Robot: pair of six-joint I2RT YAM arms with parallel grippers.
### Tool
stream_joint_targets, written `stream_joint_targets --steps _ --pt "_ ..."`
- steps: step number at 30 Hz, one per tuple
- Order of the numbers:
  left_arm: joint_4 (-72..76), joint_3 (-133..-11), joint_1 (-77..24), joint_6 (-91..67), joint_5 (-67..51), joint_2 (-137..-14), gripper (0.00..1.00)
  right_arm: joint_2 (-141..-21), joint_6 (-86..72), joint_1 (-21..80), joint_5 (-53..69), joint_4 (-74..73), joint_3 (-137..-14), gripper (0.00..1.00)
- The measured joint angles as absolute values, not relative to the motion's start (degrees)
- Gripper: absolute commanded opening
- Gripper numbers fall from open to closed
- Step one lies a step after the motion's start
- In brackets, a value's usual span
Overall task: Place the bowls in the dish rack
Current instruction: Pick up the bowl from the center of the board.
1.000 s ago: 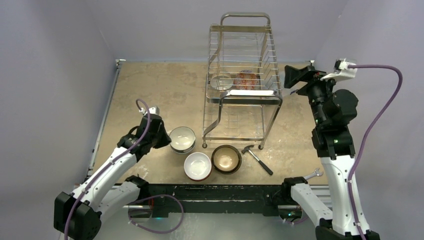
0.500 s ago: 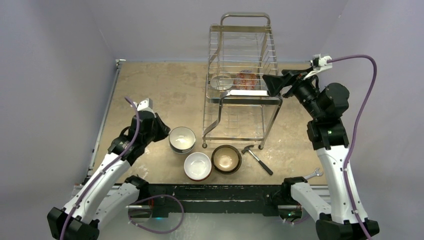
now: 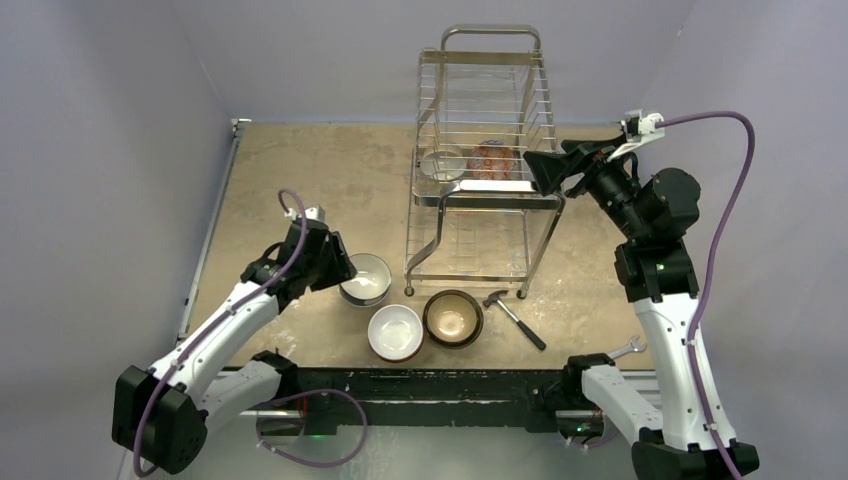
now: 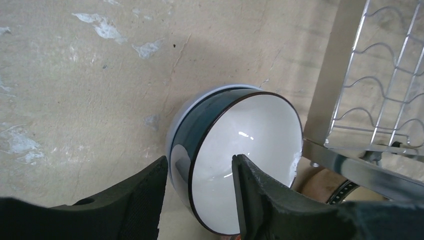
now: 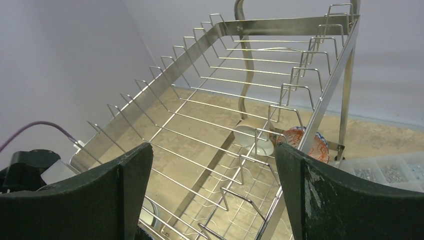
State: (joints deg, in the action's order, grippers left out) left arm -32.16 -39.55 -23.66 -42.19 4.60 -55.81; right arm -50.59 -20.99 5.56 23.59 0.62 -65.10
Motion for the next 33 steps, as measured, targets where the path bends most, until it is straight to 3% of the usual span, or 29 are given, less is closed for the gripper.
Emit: stream_joint_targets --steps 3,10,24,33 --pt "-31.77 -38.61 -23.66 -42.13 3.68 -58.24 0.37 -50.61 -20.99 5.56 23.59 0.62 -65.1 0.93" --pt "-32.18 -37.76 -23.66 -40.93 3.73 -58.78 0.0 -50.61 -20.99 5.56 23.59 0.6 -65.08 0.93" --pt "-36.05 -41.63 -23.66 -40.84 7.51 -51.13 0.0 -51.4 -22.52 5.56 25.98 1.21 -64.84 0.93" --pt "-36.47 -51.42 -23.66 -40.12 12.25 -46.83 0.0 -52.95 -26.61 5.85 31.92 4.75 -64.71 0.93"
